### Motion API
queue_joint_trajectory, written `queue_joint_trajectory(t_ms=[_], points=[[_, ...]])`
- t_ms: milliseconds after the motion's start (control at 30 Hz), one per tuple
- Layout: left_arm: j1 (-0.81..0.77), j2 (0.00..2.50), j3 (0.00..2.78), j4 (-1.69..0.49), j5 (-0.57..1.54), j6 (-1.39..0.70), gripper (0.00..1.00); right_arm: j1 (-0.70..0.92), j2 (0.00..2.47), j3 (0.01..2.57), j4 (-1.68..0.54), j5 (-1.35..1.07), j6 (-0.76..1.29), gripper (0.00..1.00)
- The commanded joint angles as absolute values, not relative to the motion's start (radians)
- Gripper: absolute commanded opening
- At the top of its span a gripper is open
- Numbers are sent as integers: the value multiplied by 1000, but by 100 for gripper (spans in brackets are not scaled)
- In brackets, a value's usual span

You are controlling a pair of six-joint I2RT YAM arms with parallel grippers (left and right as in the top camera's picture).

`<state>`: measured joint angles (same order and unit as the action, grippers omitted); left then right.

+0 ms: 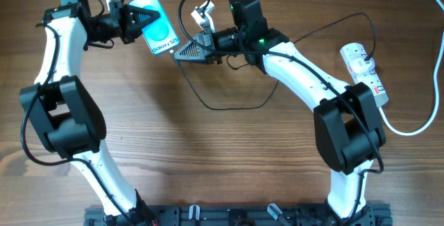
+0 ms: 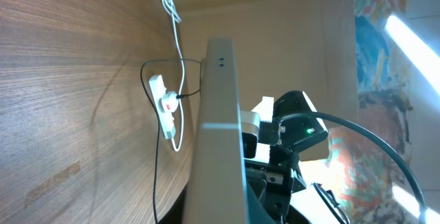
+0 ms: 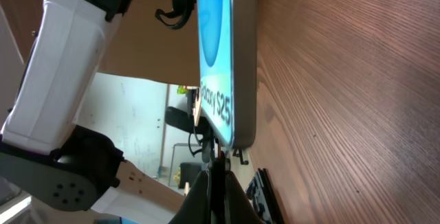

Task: Plug charger to phone and switch on socket

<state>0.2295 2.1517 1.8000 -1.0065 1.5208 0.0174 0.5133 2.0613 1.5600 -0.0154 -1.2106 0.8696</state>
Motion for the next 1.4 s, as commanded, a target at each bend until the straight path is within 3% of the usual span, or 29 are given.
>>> queue_joint_trajectory(t_ms=[0,1367], points=[[228,2130,1808,-1010,1577,14,4,509,2077,1562,-15,-1202,860,4],[187,2130,1808,-1009,1577,-4,4,495,2077,1562,-13,-1159,892,4]])
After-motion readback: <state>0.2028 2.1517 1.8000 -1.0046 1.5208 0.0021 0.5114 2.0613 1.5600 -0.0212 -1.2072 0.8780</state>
